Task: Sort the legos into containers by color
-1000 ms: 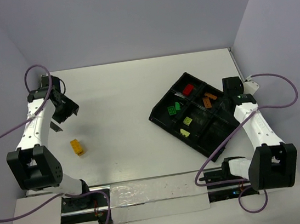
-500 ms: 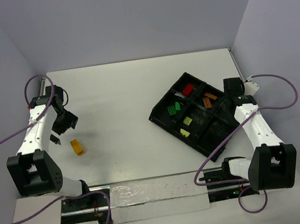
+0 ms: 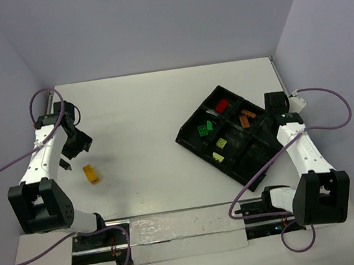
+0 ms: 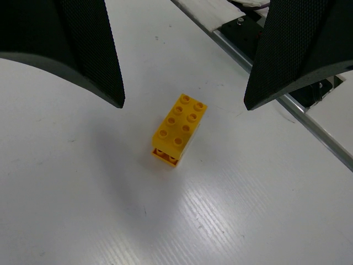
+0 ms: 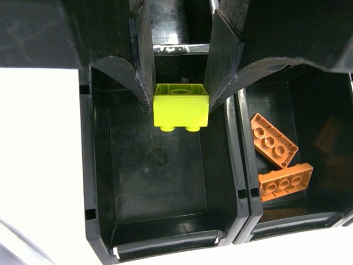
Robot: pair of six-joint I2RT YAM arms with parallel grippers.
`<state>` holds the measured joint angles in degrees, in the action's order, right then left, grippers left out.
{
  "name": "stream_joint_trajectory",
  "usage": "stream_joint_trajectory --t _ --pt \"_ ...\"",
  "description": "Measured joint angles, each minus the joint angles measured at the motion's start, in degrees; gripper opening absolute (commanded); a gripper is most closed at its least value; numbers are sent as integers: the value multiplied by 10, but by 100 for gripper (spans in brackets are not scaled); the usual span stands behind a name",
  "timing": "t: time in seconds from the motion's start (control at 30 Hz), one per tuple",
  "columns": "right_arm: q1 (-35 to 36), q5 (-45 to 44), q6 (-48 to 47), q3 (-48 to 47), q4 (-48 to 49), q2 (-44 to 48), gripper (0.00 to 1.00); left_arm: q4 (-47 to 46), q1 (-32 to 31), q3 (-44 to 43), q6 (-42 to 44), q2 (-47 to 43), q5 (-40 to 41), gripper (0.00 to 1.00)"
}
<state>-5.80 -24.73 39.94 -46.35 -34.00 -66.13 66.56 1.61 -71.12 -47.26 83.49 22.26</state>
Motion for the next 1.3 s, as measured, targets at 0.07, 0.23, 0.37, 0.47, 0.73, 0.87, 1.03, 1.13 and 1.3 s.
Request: stream_joint_trajectory --t 0.07,0.23,0.37,0.47,0.73,0.87,1.03,1.13,1.3 --pt "0 2 0 0 0 0 11 0 0 8 1 -5 0 96" --pt "-1 2 -3 0 0 0 11 -5 5 21 5 -8 -2 96" --pt "-1 4 -6 0 0 0 12 -8 8 23 8 -8 -3 96" --pt "-1 6 -9 0 0 0 12 -12 11 24 11 -8 -3 96" --pt "-1 4 -11 0 1 0 13 -15 15 33 11 -10 -4 96" --pt "-4 4 -13 0 2 0 13 -18 15 40 11 -13 -10 96" --pt "-5 8 -13 0 4 0 14 -19 17 57 11 -16 -21 94" --pt "-5 13 -14 0 4 2 14 -19 23 65 12 -18 -28 91" --pt "-5 18 -15 0 5 8 14 -35 26 86 18 -22 -52 87"
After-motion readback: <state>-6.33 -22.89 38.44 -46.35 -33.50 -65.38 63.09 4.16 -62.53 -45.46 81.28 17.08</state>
